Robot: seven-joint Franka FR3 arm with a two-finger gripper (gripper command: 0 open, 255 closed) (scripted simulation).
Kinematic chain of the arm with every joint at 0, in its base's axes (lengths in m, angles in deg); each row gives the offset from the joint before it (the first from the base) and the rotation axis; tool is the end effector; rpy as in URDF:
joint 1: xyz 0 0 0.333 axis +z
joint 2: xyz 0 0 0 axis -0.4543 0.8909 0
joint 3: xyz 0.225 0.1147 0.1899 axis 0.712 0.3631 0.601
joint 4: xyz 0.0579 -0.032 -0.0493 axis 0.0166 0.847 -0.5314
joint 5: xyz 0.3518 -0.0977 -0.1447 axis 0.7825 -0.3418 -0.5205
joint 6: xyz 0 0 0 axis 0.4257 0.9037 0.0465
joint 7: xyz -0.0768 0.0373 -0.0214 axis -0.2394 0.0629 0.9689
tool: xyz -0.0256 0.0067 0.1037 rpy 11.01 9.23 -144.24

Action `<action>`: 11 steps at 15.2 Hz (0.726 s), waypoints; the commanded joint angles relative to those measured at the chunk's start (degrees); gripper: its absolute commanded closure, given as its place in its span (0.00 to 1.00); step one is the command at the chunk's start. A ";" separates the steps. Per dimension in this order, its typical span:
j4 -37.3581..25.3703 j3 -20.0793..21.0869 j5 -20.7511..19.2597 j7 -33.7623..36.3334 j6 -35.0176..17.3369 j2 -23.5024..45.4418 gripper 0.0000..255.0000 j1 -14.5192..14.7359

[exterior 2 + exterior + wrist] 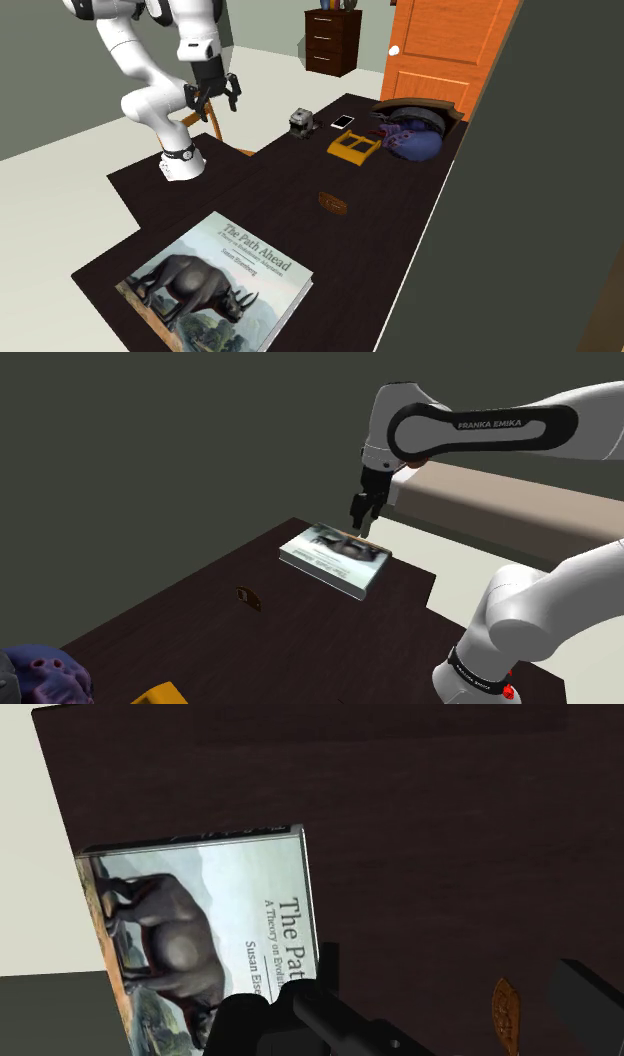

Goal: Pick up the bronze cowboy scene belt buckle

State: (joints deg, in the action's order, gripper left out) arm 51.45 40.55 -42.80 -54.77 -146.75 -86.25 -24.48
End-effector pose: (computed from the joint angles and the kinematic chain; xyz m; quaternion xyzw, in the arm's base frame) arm 0.3784 0.0065 0.5422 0.9994 -0.0332 0.0080 0.0044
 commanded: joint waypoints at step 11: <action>-6.49 5.30 0.06 6.05 -15.32 22.67 0.00 2.74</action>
State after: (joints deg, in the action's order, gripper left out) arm 46.21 45.32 -42.58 -49.45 -160.82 -66.17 -21.99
